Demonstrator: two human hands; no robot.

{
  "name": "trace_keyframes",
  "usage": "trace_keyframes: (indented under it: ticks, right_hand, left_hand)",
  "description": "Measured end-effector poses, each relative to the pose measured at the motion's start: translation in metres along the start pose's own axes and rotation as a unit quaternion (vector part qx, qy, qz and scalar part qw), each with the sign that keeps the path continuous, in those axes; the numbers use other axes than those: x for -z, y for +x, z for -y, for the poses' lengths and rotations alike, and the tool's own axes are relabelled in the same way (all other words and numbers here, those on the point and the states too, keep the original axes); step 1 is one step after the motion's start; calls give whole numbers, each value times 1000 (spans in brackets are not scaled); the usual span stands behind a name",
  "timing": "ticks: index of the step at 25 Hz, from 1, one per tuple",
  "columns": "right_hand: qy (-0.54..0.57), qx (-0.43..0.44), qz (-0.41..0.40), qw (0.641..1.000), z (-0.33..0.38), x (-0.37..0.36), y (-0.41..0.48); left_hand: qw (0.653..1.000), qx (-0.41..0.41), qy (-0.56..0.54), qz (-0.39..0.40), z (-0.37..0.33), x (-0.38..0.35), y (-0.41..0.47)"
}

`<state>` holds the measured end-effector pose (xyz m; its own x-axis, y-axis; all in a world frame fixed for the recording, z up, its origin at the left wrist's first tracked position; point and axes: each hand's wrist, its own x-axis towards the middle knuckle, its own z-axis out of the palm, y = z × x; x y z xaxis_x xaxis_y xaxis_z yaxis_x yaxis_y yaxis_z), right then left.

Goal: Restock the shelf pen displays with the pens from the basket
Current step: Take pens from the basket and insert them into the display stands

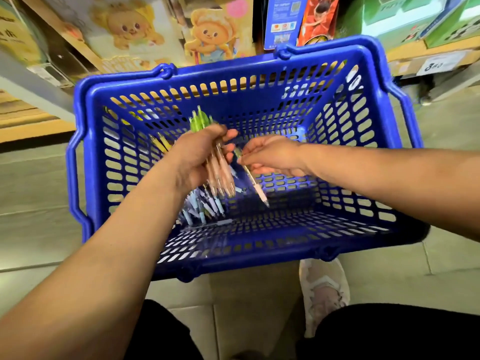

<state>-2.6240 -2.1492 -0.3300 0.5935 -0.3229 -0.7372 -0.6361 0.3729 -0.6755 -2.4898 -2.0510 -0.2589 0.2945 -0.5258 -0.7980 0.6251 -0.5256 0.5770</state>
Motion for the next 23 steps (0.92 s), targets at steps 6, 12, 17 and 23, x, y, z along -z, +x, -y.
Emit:
trace_keyframes:
  ticks: [6, 12, 17, 23]
  right_hand:
    - [169, 2, -18, 985, 29, 3, -63]
    - [282, -24, -67, 957, 55, 16, -201]
    - [326, -27, -69, 942, 121, -3, -322]
    - [344, 2, -96, 934, 242, -46, -472]
  left_hand:
    - [996, 33, -68, -45, 21, -19, -45]
    - [993, 67, -74, -71, 15, -38, -148]
    - [992, 93, -75, -29, -38, -48, -266]
    - [995, 92, -23, 40, -149, -53, -429]
